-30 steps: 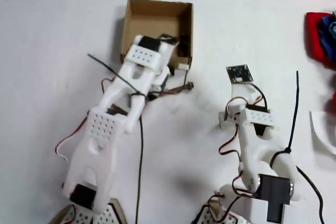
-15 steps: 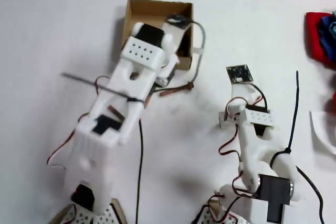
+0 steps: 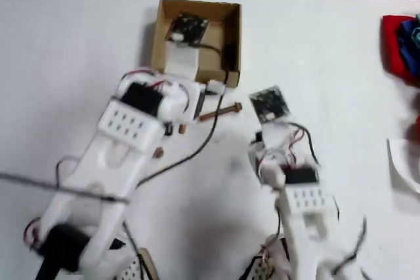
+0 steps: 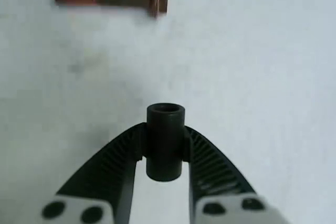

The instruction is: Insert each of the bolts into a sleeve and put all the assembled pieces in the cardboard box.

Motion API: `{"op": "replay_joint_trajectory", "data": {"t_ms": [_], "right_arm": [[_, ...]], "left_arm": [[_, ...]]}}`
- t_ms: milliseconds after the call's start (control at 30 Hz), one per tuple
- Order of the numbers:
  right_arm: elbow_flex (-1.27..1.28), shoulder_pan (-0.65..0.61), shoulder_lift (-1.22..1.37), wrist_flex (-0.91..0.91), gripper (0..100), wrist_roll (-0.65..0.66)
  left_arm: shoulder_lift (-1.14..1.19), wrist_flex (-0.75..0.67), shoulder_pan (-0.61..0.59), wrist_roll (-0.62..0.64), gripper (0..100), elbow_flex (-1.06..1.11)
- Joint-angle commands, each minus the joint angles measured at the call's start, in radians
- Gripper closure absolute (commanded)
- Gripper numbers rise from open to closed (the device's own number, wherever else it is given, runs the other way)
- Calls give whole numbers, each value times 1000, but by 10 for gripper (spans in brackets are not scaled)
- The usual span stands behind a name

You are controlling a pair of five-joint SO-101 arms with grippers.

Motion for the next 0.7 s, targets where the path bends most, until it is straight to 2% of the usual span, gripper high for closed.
{"op": "replay_joint_trajectory", "data": {"t_ms": [0, 133, 300, 433, 533, 667], "right_arm": [[186, -24, -334, -213, 978, -163], [399, -47, -661, -312, 978, -253], [402, -131, -923, -131, 978, -259], [402, -209, -871, -163, 978, -256], [404, -248, -852, -222, 978, -255], [404, -255, -848, -269, 978, -253]], "left_arm": [[-199, -147, -11, 8, 975, 120], [-336, -238, -9, 9, 975, 208], [-468, -348, 26, 40, 975, 272], [-528, -497, 89, 150, 975, 357], [-532, -614, 141, 170, 974, 398], [-496, -651, 157, 167, 974, 407]]}}
